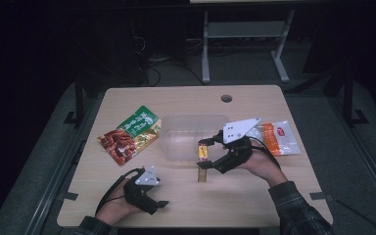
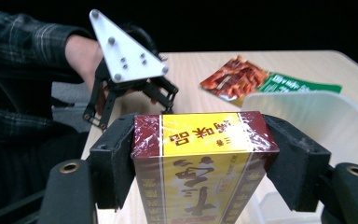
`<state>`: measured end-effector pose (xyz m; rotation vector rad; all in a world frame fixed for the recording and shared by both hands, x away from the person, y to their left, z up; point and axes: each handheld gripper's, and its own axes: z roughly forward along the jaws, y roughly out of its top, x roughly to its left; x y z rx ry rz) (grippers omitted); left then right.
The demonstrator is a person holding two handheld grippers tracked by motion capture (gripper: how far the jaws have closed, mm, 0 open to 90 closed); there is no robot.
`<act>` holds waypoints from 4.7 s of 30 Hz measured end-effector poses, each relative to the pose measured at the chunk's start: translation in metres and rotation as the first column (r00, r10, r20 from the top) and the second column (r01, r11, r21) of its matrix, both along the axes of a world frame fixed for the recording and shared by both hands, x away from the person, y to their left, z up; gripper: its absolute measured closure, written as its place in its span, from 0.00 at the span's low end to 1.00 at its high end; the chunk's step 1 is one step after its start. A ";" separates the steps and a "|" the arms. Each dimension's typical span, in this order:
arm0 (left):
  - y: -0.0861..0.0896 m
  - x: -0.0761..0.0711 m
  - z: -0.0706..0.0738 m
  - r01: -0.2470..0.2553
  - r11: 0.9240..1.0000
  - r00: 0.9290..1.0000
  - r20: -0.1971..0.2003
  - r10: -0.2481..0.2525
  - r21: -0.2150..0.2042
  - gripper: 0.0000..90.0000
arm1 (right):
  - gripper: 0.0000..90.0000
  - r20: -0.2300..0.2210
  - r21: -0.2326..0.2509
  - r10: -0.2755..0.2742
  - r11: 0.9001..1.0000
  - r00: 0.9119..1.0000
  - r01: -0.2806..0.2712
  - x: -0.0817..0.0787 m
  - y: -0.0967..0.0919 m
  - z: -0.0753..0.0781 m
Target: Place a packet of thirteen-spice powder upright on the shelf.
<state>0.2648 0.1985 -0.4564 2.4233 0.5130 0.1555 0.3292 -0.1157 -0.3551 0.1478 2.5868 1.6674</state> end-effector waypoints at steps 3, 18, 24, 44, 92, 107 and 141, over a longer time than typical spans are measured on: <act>0.001 0.000 0.000 -0.003 1.000 1.000 -0.003 0.003 -0.002 0.18 | 0.34 -0.005 0.001 0.004 1.000 1.000 -0.004 0.003 0.000 0.002; 0.000 0.000 -0.001 -0.003 1.000 1.000 -0.006 0.003 -0.010 0.18 | 0.34 0.028 -0.006 0.006 1.000 1.000 -0.006 0.036 0.006 0.022; 0.000 0.001 -0.002 0.007 1.000 1.000 -0.009 -0.007 -0.004 0.18 | 0.34 0.029 -0.007 -0.008 1.000 1.000 0.008 0.049 0.007 0.025; -0.001 0.000 -0.002 0.009 1.000 1.000 -0.017 -0.009 -0.009 0.19 | 0.34 0.016 0.006 -0.063 0.998 0.998 0.063 0.097 0.003 0.011; -0.003 -0.002 -0.003 0.010 1.000 1.000 -0.028 -0.010 -0.012 0.21 | 0.33 -0.025 -0.170 -0.044 0.985 0.999 0.039 0.113 0.022 -0.032; -0.002 0.001 -0.001 0.008 0.998 0.999 -0.051 -0.011 -0.056 0.18 | 0.19 -0.062 -0.140 -0.138 0.982 0.988 0.128 0.109 0.010 -0.028; 0.015 0.007 0.005 -0.089 0.995 0.996 -0.026 0.088 -0.042 0.16 | 0.17 -0.049 -0.150 -0.406 0.907 0.913 0.395 -0.029 -0.037 -0.049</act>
